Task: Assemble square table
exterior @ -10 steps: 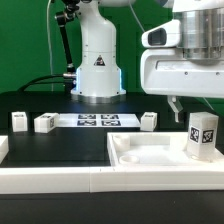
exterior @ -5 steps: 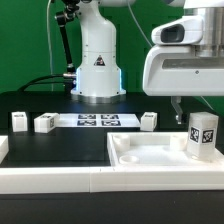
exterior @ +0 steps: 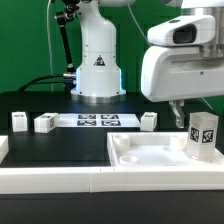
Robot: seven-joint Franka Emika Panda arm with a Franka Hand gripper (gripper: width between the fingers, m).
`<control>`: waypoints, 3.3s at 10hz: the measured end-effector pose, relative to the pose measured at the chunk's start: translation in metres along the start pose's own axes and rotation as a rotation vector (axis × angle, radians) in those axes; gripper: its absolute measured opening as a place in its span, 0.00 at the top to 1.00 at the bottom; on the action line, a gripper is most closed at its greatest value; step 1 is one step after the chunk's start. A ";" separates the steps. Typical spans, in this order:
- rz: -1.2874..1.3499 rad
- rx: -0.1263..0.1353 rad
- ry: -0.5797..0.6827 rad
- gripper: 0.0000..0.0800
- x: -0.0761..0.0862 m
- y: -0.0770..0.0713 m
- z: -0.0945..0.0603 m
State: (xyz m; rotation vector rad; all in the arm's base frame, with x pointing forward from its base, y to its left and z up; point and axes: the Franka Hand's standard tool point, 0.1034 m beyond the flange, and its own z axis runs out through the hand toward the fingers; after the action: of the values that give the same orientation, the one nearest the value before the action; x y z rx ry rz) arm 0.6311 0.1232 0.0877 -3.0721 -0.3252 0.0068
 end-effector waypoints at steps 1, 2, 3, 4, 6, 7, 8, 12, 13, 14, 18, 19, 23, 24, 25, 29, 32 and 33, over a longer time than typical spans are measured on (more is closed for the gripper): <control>-0.072 0.000 0.000 0.19 0.000 0.000 0.000; -0.055 0.001 0.000 0.19 0.000 0.000 0.000; -0.055 0.001 0.000 0.34 0.000 0.000 0.000; -0.055 0.001 0.000 0.51 0.000 0.000 0.000; -0.054 0.000 0.000 0.64 0.000 0.002 0.000; -0.042 0.000 -0.001 0.64 0.000 0.002 0.000; -0.026 0.000 -0.001 0.64 0.000 0.002 0.000; 0.339 0.032 -0.005 0.64 -0.002 0.005 0.001; 0.444 0.036 -0.005 0.64 -0.002 0.006 0.002; 0.513 0.035 -0.005 0.64 -0.002 0.006 0.002; 0.794 0.034 -0.009 0.64 -0.002 0.008 0.002; 0.856 0.033 -0.010 0.64 -0.002 0.008 0.002; 1.107 0.034 -0.015 0.64 -0.002 0.009 0.002; 1.248 0.057 0.003 0.64 -0.003 0.010 0.002; 1.366 0.081 0.014 0.64 -0.004 0.010 0.003; 1.717 0.135 0.007 0.64 -0.006 0.009 0.003; 1.791 0.141 -0.002 0.64 -0.006 0.008 0.004; 1.776 0.140 -0.002 0.50 -0.006 0.008 0.004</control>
Offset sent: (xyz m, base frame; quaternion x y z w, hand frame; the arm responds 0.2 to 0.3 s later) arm 0.0000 0.0000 0.0000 0.0000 0.0000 0.0000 1.0000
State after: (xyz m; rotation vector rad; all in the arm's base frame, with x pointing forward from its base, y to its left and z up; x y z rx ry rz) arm 0.6266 0.1146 0.0830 -2.1146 2.1124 0.0863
